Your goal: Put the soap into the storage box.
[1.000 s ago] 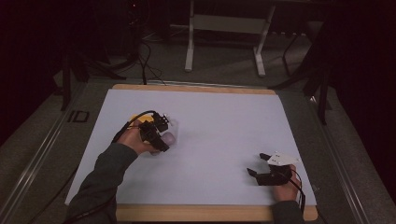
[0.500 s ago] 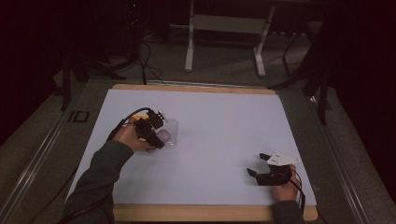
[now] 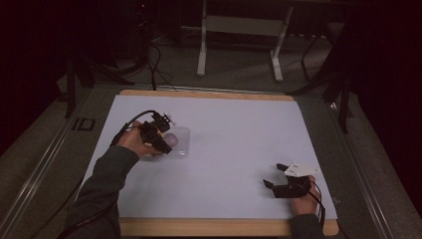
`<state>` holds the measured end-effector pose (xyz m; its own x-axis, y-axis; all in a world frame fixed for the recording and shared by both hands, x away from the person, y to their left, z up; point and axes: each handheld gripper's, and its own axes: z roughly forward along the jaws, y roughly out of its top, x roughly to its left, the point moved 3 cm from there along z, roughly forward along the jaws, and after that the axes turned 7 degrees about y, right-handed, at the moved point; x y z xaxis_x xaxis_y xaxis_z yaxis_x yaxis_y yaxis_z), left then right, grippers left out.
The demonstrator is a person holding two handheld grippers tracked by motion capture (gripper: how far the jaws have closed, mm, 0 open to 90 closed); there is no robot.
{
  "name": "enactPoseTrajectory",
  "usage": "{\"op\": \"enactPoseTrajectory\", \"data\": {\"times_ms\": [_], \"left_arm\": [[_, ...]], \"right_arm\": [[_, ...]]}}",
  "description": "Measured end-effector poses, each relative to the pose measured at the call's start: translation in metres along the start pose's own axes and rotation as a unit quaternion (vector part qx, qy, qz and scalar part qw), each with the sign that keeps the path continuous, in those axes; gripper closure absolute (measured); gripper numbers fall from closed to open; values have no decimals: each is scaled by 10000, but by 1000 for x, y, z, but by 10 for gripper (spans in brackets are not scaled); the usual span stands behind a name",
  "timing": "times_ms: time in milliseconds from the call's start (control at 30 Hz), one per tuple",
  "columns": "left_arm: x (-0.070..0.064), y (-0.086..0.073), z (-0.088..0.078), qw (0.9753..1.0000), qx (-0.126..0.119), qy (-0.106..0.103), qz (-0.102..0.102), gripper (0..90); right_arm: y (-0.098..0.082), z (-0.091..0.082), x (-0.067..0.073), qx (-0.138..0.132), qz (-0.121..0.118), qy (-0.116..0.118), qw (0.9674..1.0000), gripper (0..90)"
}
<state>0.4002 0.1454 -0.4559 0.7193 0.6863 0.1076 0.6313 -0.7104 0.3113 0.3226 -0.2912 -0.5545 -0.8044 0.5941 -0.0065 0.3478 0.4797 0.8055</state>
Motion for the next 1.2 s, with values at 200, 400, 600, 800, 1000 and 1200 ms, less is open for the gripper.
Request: {"op": "enactPoseTrajectory", "data": {"times_ms": [200,400,600,800,1000,1200], "left_arm": [[7,-1,1,9999,12,18,-104,498],[13,-1,2,9999,64,21,-148,498],[24,-1,-1,9995,0,52,-321,498],[32,-2,-5,9990,-28,112,-438,498],[40,-3,-6,9983,85,204,-537,498],[45,-1,-3,9976,160,220,-641,498]], "right_arm": [[0,0,0,0,0,2,10000,174],[0,0,0,1,3,3,10000,174],[0,0,0,-3,-3,-6,10000,174],[0,0,0,2,-12,-6,10000,175],[0,0,0,2,-19,-11,10000,174],[0,0,1,7,-29,-14,10000,175]]}}
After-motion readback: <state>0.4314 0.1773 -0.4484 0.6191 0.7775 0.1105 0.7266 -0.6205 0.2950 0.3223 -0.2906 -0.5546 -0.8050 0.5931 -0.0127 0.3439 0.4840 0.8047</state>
